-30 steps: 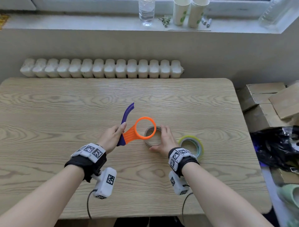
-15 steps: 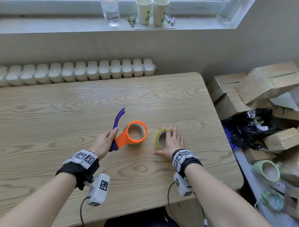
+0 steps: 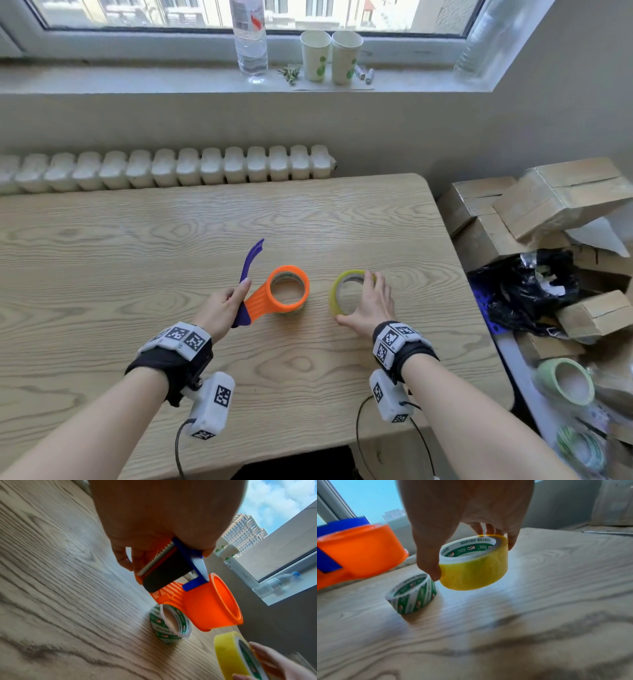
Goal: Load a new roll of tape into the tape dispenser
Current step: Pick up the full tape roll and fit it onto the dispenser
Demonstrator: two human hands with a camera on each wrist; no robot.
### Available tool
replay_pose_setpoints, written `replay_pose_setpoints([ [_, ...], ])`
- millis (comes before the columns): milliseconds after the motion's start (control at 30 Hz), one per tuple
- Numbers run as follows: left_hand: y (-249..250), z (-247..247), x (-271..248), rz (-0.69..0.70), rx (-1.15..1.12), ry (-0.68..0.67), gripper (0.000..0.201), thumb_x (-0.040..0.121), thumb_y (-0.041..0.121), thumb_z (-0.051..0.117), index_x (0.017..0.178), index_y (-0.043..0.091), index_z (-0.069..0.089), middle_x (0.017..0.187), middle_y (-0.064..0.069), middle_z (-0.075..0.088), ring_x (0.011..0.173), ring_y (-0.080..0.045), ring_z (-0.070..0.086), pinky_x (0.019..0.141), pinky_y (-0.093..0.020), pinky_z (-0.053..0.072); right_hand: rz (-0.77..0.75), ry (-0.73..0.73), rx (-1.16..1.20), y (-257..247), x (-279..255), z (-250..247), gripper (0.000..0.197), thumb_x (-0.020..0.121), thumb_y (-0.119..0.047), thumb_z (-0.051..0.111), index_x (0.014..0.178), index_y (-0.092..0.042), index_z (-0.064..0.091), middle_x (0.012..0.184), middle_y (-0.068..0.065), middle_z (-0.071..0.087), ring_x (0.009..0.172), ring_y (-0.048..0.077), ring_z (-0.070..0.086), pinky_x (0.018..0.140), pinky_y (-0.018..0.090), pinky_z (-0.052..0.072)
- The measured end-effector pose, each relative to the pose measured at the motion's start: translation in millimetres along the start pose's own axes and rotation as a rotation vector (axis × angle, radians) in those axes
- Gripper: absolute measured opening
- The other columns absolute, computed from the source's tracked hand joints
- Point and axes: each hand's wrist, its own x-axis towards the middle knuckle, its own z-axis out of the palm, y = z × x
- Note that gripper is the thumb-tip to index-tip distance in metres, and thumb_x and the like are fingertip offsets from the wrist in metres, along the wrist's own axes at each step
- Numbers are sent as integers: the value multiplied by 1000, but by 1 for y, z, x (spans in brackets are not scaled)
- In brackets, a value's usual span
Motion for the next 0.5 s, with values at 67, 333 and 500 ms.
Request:
replay_pose_setpoints([
  [67,3,-7,-1,-12,-2,13,71,63,79,31,68,11,53,59,-6,53,57,-23,47,64,-35,36,-56,46,37,-14,-1,-14,118,58,-44,80,146,-8,12,151,13,18,138,31,21,114,42,25],
  [333,36,-31,-17,7,74,111,47,93,50,39,56,21,39,54,4,45,53,-15,43,58,-33,29,-424,192,201,-81,-10,-63,118,54,-54,81,144,-9,19,144,8,33,133,25,29,113,38,27],
  [500,51,-38,-18,42,19,100,45,91,54,40,59,23,42,54,3,51,55,-19,49,59,-33,34,-561,205,178,-110,-20,-69,116,52,-54,80,143,-12,21,137,6,39,126,23,36,108,41,34],
])
